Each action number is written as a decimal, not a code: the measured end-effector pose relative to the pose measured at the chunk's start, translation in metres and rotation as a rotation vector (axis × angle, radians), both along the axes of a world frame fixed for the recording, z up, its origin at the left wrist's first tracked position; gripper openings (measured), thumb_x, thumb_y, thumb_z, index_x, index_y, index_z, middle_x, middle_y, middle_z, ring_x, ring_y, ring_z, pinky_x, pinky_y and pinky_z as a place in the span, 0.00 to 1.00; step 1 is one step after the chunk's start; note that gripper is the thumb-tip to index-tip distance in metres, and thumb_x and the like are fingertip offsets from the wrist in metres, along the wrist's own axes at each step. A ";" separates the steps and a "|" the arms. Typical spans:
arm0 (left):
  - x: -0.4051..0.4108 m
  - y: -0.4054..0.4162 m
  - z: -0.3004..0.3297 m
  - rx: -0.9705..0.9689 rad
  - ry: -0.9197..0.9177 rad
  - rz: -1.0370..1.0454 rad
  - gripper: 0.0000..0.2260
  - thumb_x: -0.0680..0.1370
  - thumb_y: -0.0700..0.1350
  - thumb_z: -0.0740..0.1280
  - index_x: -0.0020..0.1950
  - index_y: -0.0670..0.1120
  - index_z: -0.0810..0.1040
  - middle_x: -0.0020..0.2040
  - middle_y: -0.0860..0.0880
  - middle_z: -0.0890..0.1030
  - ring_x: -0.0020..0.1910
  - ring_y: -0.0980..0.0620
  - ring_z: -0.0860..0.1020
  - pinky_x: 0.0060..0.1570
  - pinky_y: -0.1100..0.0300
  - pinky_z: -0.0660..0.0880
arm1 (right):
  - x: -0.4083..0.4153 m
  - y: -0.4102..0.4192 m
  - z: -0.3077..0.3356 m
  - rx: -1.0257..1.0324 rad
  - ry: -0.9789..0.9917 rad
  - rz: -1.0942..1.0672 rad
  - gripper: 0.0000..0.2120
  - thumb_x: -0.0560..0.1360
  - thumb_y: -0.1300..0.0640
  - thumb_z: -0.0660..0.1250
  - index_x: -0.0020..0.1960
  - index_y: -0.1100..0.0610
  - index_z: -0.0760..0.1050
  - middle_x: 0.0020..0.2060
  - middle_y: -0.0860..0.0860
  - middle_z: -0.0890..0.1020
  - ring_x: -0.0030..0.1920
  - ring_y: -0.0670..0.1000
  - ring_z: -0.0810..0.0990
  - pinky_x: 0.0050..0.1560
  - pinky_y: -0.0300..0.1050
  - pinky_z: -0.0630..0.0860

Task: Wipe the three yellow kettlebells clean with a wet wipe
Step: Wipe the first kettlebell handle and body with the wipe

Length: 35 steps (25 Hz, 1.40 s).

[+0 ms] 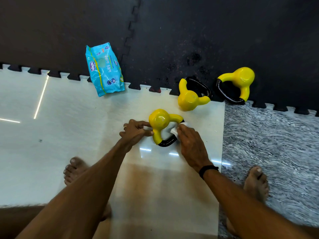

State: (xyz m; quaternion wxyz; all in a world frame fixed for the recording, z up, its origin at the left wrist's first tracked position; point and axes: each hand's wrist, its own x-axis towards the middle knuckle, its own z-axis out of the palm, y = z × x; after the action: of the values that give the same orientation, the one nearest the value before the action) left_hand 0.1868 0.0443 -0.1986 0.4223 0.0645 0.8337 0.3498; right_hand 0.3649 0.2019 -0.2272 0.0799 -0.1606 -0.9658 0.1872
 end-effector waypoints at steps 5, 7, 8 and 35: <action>0.009 0.011 0.013 -0.048 0.004 0.069 0.14 0.59 0.50 0.75 0.44 0.57 0.84 0.45 0.47 0.80 0.53 0.48 0.69 0.39 0.56 0.63 | -0.022 -0.017 0.010 -0.440 0.224 -0.434 0.15 0.80 0.63 0.57 0.66 0.64 0.72 0.63 0.61 0.74 0.63 0.57 0.74 0.65 0.44 0.71; 0.010 0.016 0.017 -0.047 -0.050 0.102 0.20 0.58 0.54 0.73 0.50 0.58 0.81 0.54 0.47 0.75 0.57 0.47 0.66 0.48 0.54 0.65 | -0.033 -0.013 0.011 -0.497 0.233 -0.490 0.16 0.80 0.64 0.58 0.67 0.66 0.71 0.66 0.61 0.73 0.65 0.55 0.73 0.67 0.31 0.64; 0.010 0.018 0.021 -0.030 -0.074 0.124 0.24 0.58 0.56 0.71 0.54 0.61 0.78 0.57 0.47 0.71 0.59 0.46 0.65 0.55 0.50 0.66 | -0.036 -0.012 0.011 -0.529 0.231 -0.497 0.17 0.81 0.64 0.58 0.68 0.66 0.70 0.67 0.61 0.72 0.67 0.54 0.72 0.67 0.27 0.61; 0.010 0.046 0.009 0.002 0.298 -0.274 0.30 0.69 0.67 0.59 0.69 0.57 0.66 0.60 0.44 0.66 0.62 0.43 0.66 0.61 0.50 0.63 | -0.058 0.011 0.004 -0.648 0.025 -0.503 0.15 0.80 0.59 0.59 0.65 0.58 0.75 0.58 0.58 0.81 0.59 0.61 0.76 0.60 0.55 0.74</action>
State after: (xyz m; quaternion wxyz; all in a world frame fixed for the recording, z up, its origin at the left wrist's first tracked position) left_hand 0.1964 0.0908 -0.1895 0.3379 0.2287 0.8701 0.2765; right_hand 0.3066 0.2128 -0.2233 0.0804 -0.4064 -0.7864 0.4583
